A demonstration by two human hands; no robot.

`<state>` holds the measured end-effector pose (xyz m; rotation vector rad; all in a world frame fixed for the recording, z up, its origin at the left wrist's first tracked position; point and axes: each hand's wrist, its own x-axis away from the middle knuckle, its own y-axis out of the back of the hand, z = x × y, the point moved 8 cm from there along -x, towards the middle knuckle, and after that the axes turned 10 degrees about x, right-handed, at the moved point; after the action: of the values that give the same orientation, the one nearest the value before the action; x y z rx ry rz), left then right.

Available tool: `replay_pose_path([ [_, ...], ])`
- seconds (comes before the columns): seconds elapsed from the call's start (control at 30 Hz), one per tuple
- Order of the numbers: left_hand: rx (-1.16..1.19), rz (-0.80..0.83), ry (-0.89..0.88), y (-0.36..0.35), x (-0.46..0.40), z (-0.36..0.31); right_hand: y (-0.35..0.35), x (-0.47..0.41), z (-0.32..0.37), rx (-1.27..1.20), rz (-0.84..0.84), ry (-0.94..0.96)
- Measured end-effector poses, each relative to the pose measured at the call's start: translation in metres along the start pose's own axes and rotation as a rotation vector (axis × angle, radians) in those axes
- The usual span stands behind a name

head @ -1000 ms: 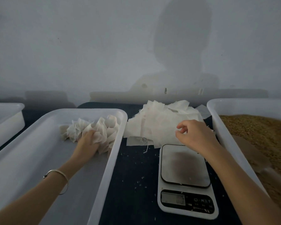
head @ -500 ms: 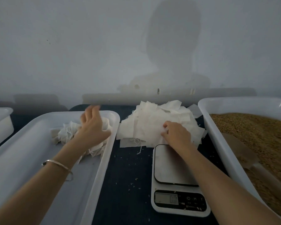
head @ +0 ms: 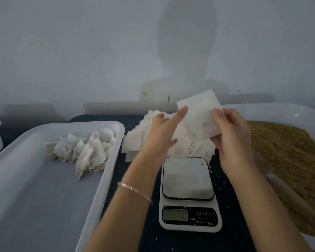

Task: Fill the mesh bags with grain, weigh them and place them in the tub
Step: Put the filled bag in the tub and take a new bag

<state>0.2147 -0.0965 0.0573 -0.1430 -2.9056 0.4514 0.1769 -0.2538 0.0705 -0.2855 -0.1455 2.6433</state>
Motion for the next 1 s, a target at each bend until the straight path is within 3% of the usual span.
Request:
replay_pose_path([
  [0.07, 0.121, 0.100, 0.102, -0.008, 0.012, 0.034, 0.007, 0.015, -0.001, -0.005, 0.047, -0.040],
  [0.13, 0.212, 0.138, 0.067, -0.008, 0.020, 0.055, 0.011, 0.027, -0.009, 0.177, 0.089, -0.048],
  [0.37, 0.252, -0.227, -0.100, 0.047, 0.029, 0.080, 0.018, 0.066, -0.046, 0.423, 0.158, -0.054],
  [0.47, 0.088, -0.332, -0.330, 0.065, 0.047, 0.060, 0.023, 0.075, -0.054, 0.422, 0.133, -0.053],
  [0.5, -0.021, -0.320, -0.429, 0.065, 0.057, 0.050, 0.022, 0.078, -0.056, 0.431, 0.151, -0.057],
  [0.57, -0.222, -0.141, -0.547, 0.047, 0.077, 0.039, 0.016, 0.084, -0.058, 0.465, 0.231, -0.047],
  [0.67, -0.484, 0.193, -0.536, 0.006, 0.102, 0.050, 0.007, 0.094, -0.060, 0.444, 0.311, -0.064],
  [0.87, -0.436, 0.184, -0.376, 0.014, 0.110, 0.063, 0.013, 0.100, -0.068, 0.336, 0.302, -0.163],
  [1.0, -0.510, 0.156, -0.361, 0.020, 0.112, 0.067, 0.003, 0.104, -0.062, 0.265, 0.426, -0.181],
])
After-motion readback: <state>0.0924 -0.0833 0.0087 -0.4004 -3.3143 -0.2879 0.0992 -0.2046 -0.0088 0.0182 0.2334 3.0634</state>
